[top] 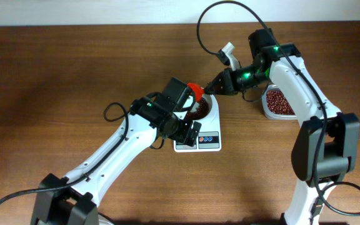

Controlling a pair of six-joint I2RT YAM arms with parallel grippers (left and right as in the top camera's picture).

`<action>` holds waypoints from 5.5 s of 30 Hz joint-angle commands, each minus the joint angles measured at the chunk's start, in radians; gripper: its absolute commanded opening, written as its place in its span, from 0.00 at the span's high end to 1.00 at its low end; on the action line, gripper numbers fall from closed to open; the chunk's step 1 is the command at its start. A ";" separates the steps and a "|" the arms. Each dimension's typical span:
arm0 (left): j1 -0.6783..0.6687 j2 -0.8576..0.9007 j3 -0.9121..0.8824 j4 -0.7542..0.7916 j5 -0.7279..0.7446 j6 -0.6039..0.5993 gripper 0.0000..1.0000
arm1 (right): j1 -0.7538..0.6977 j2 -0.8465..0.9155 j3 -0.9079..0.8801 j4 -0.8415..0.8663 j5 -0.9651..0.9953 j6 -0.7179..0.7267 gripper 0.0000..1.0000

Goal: Scoop item into bowl and weigh 50g on scale

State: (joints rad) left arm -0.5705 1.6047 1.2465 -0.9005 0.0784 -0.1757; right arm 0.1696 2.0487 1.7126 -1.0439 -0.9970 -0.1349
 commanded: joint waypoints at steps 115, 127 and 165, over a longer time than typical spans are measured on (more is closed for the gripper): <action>-0.003 0.007 0.000 -0.002 0.000 0.016 0.01 | -0.418 -0.042 0.204 -0.275 1.030 0.350 0.01; -0.003 0.007 0.000 -0.002 0.000 0.016 0.01 | -0.419 -0.042 0.204 -0.275 1.031 0.353 0.01; 0.527 -1.600 -1.167 1.334 -0.042 0.014 0.01 | -0.418 -0.042 0.204 -0.275 1.031 0.353 0.01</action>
State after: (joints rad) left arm -0.0582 0.0593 0.2043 0.3084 0.0307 -0.1757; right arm -0.2508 2.0365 1.9018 -1.3209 0.0357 0.2104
